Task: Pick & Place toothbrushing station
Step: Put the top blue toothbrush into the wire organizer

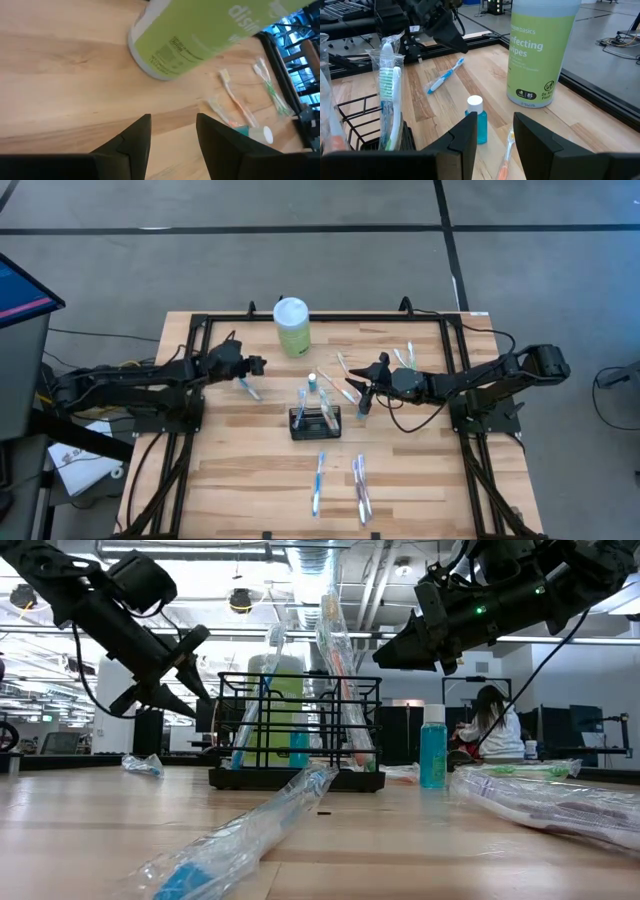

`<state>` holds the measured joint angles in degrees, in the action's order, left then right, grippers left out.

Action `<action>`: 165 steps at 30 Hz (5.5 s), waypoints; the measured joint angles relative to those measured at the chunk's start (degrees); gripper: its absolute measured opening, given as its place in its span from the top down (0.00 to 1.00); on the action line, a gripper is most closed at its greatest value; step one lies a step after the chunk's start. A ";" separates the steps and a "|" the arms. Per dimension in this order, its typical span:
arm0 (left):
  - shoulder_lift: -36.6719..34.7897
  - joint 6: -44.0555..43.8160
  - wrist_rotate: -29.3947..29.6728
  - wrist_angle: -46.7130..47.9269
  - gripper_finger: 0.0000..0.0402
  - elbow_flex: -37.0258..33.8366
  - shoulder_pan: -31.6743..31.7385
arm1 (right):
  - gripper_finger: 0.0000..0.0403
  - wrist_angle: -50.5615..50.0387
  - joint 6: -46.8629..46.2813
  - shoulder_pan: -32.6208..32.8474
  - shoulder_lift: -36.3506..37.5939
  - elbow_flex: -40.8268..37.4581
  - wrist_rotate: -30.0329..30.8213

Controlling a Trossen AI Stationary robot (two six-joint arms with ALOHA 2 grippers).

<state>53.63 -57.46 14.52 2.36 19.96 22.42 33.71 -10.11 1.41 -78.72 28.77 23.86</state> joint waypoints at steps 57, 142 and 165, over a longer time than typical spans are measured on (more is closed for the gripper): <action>13.49 -4.84 -8.78 35.73 0.48 10.61 15.93 | 0.71 -0.07 0.00 0.07 0.00 0.00 0.00; -6.17 16.35 8.13 14.27 0.99 9.17 -8.95 | 0.71 2.34 -2.16 0.04 0.00 -0.02 -4.56; -4.10 37.64 6.45 -16.95 0.99 9.19 -27.58 | 0.71 8.25 -1.96 0.02 -0.02 11.62 -16.79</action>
<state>49.53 -19.82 20.97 -14.59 29.15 -5.16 41.97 -12.06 1.43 -78.74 40.39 7.07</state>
